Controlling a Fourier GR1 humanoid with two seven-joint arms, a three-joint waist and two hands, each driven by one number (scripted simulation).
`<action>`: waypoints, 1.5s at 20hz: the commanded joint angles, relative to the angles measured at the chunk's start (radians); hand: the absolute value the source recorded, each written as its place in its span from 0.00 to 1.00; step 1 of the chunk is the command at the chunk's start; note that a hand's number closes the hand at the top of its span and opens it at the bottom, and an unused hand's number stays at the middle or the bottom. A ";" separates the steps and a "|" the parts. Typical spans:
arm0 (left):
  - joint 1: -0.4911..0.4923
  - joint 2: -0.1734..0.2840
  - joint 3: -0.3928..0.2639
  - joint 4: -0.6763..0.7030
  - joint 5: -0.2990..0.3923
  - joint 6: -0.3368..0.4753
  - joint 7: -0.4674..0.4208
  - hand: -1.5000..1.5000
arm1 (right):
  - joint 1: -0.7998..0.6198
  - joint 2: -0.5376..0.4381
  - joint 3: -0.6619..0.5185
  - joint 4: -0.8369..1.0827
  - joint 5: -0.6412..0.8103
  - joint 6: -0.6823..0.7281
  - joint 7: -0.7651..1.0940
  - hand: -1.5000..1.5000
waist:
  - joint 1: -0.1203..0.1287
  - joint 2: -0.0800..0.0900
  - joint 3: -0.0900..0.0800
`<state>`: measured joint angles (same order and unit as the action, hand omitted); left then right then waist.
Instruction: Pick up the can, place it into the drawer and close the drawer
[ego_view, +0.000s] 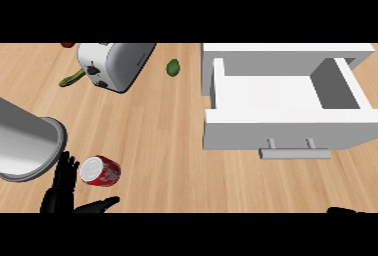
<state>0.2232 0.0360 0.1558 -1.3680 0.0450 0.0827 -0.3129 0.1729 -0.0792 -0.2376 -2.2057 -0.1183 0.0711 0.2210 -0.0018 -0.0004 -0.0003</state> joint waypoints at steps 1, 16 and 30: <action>-0.062 0.009 0.034 0.143 0.022 -0.019 -0.070 0.00 | 0.010 -0.022 -0.053 0.024 -0.032 0.038 -0.012 0.00 | -0.001 0.000 0.000; -0.294 0.086 0.121 0.538 0.068 -0.048 -0.260 0.00 | -0.011 -0.016 -0.086 -0.020 -0.052 0.063 0.030 0.00 | -0.003 0.000 0.000; -0.440 0.045 0.044 0.664 0.065 -0.157 -0.278 1.00 | -0.083 -0.026 -0.080 -0.051 -0.015 0.022 0.128 0.00 | -0.002 0.000 0.000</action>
<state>-0.1898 0.1087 0.2142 -0.7139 0.0980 -0.0528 -0.5915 0.1238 -0.0803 -0.2968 -2.2336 -0.1105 0.1038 0.2839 -0.0040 -0.0006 0.0010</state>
